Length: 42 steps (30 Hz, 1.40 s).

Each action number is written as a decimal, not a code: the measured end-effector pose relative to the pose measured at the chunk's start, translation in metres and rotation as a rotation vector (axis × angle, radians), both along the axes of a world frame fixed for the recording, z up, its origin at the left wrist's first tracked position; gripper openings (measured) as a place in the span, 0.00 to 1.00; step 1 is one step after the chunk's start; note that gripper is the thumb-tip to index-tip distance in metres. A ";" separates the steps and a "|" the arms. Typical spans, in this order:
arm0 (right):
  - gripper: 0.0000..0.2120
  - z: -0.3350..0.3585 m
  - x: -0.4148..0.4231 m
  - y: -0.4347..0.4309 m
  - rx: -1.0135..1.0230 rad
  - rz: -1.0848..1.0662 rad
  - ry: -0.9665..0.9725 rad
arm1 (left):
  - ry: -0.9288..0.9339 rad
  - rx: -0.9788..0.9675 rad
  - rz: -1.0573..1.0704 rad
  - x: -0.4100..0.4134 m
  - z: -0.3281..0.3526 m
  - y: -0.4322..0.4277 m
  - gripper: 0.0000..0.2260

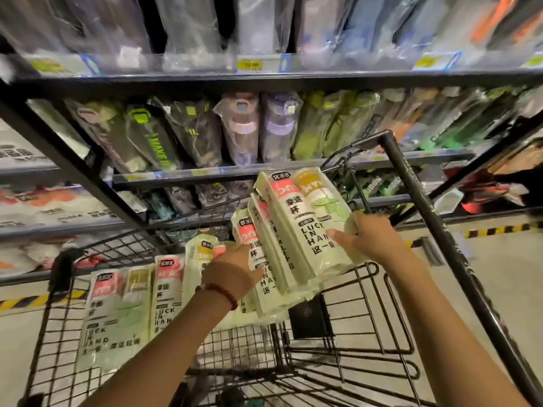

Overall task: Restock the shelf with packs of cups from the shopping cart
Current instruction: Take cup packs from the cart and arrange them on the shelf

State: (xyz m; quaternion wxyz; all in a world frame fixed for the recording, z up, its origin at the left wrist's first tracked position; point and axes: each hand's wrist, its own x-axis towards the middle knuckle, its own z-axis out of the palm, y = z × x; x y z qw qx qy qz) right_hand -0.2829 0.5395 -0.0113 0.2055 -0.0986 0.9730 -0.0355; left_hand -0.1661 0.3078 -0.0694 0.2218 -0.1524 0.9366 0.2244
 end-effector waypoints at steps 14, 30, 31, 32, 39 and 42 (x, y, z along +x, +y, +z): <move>0.23 -0.011 0.013 -0.005 -0.381 -0.331 -0.241 | -0.099 0.406 0.242 0.015 -0.066 0.000 0.41; 0.33 0.004 0.025 -0.031 -0.687 -0.544 -0.377 | -0.026 0.416 0.314 0.044 -0.055 -0.058 0.30; 0.27 0.009 0.025 -0.028 -0.696 -0.554 -0.342 | -0.003 0.449 0.315 0.040 -0.049 -0.052 0.27; 0.21 0.015 0.023 -0.025 -0.705 -0.556 -0.305 | 0.037 0.472 0.309 0.035 -0.044 -0.045 0.24; 0.15 0.041 0.020 0.012 -0.810 -0.579 -0.179 | 0.100 0.584 0.359 -0.017 -0.028 0.010 0.14; 0.14 0.041 0.022 0.017 -0.859 -0.601 -0.149 | 0.039 0.625 0.526 -0.041 -0.029 0.028 0.28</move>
